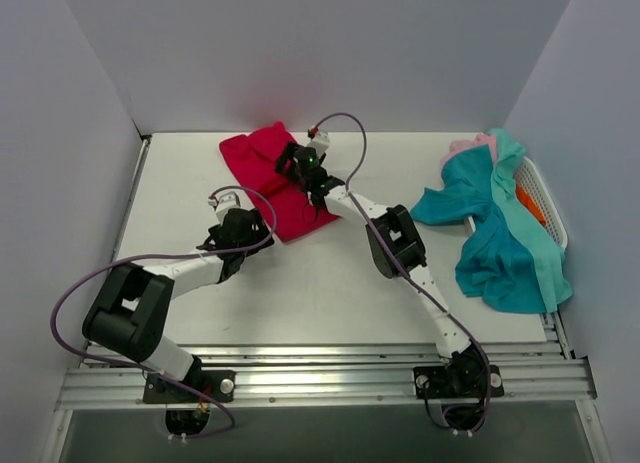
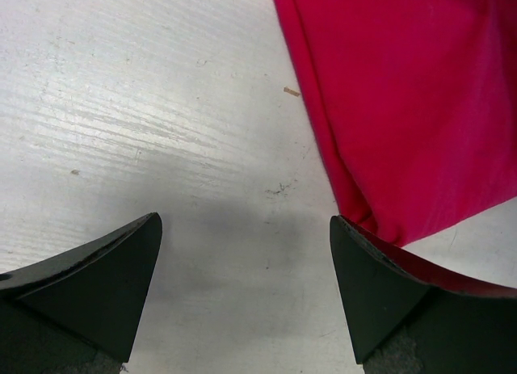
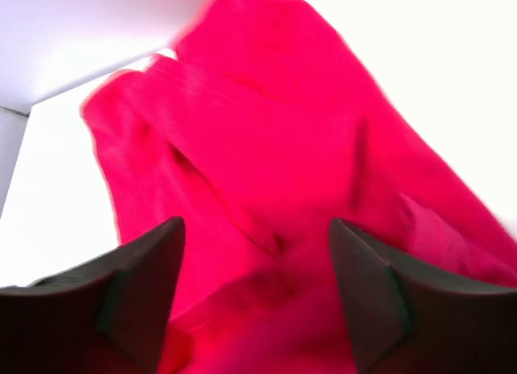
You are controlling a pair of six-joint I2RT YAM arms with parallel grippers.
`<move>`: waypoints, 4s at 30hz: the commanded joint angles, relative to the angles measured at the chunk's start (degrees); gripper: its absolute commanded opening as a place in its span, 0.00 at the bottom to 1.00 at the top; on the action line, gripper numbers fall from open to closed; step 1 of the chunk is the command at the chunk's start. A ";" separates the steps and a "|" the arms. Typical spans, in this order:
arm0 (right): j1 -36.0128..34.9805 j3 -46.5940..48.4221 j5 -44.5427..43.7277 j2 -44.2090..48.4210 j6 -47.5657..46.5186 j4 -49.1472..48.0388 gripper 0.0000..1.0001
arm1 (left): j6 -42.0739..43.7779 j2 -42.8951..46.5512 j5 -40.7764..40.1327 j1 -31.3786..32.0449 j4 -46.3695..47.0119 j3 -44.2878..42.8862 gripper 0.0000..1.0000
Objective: Fold and stack the t-shirts
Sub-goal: Fold the tshirt
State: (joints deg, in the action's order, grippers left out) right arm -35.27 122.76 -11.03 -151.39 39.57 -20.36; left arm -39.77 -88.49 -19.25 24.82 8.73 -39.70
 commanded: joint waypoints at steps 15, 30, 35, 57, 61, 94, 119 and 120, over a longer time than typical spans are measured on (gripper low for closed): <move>0.37 -49.31 -4.51 42.47 -10.48 -35.71 0.99 | -2.67 3.77 2.89 1.02 2.50 -1.61 0.94; 0.64 -88.21 -12.88 72.97 -4.77 -35.10 0.98 | -30.08 -19.87 10.20 5.50 26.77 -1.61 0.94; 0.81 -90.85 -14.99 78.70 -5.82 -30.62 0.98 | -33.88 -22.52 6.86 7.87 29.67 -0.99 0.96; -12.53 -95.43 -9.81 61.25 2.87 -40.10 0.96 | -20.10 25.45 -10.63 4.28 -7.40 13.25 0.02; -19.30 -94.46 -6.91 53.15 7.96 -46.95 0.97 | -16.84 32.05 -11.87 3.13 -13.56 13.95 0.02; -28.54 -88.13 -4.00 43.82 14.04 -46.26 0.40 | -16.04 26.70 -8.18 2.43 -9.70 18.26 0.06; -32.49 -90.77 -13.48 57.34 11.67 -31.60 0.00 | -12.26 37.94 1.31 3.92 -16.19 18.87 0.02; -33.89 -90.59 -15.50 59.70 12.10 -28.28 0.00 | -12.18 39.26 1.75 4.01 -17.33 18.96 0.02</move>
State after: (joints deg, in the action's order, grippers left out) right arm -66.39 31.97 -20.40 -97.86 51.90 -55.37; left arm -53.43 -53.01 -20.62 28.42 -4.69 -20.05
